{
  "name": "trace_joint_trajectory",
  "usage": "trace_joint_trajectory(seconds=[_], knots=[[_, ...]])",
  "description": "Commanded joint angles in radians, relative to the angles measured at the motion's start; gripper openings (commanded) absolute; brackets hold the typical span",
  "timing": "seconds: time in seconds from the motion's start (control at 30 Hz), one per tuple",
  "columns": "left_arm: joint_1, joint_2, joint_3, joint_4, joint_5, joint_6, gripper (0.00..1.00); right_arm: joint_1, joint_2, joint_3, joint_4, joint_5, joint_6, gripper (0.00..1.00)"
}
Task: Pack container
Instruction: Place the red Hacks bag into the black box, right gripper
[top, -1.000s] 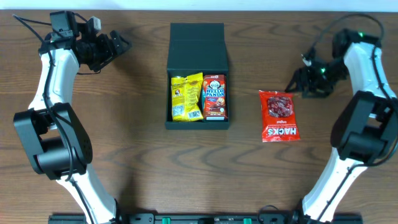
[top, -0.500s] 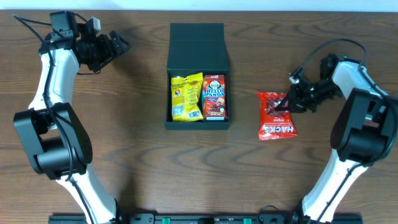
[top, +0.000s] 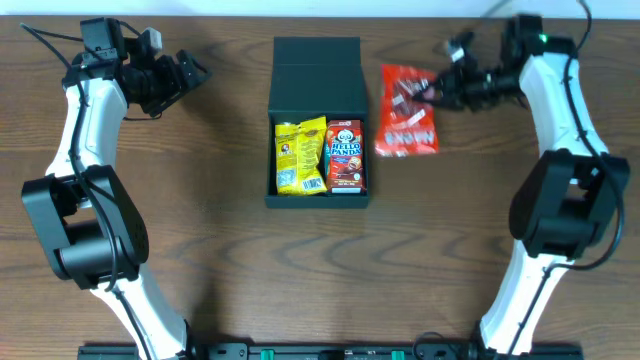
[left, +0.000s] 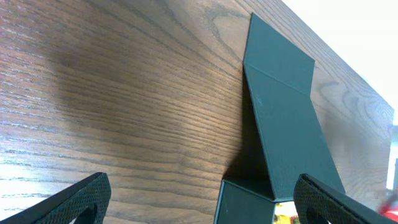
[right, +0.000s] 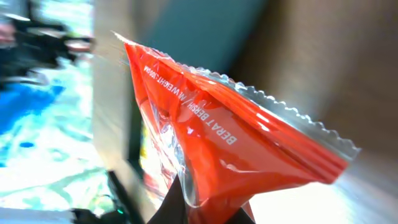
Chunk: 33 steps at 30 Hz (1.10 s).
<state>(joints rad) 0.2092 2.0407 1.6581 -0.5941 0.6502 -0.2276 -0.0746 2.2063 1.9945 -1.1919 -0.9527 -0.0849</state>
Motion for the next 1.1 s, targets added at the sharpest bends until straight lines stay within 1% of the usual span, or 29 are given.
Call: trace_joint_trajectory(seconds=[0.0,0.13,0.23,0.33,0.5,0.53,0.63,0.7,0.83,1.07], knots=[[0.004,0.000,-0.009,-0.002,-0.003,0.018,0.95,0.084,-0.056,0.109,-0.004,-0.122,0.137,0.02],[0.004,0.000,-0.009,-0.004,-0.003,0.018,0.95,0.203,-0.057,0.150,0.014,-0.121,0.234,0.02],[0.004,0.000,-0.009,-0.004,-0.003,0.018,0.95,0.291,-0.044,0.150,0.011,-0.109,0.269,0.02],[0.004,0.000,-0.009,-0.004,-0.003,0.018,0.95,0.378,-0.027,0.140,0.013,-0.010,0.325,0.02],[0.005,0.000,-0.009,-0.004,-0.003,0.018,0.95,0.450,0.008,0.114,0.037,0.024,0.399,0.02],[0.005,0.000,-0.009,-0.004,-0.003,0.018,0.95,0.471,0.023,0.102,0.041,0.078,0.446,0.02],[0.005,0.000,-0.009,-0.008,-0.003,0.019,0.95,0.496,0.046,0.084,0.057,0.139,0.536,0.02],[0.005,0.000,-0.009,-0.008,-0.003,0.018,0.95,0.508,0.060,0.084,0.069,0.164,0.567,0.02],[0.005,0.000,-0.009,-0.008,-0.003,0.019,0.95,0.523,0.073,0.083,0.072,0.285,0.671,0.02],[0.005,0.000,-0.009,-0.008,-0.003,0.019,0.95,0.538,0.074,0.082,0.077,0.387,0.740,0.02]])
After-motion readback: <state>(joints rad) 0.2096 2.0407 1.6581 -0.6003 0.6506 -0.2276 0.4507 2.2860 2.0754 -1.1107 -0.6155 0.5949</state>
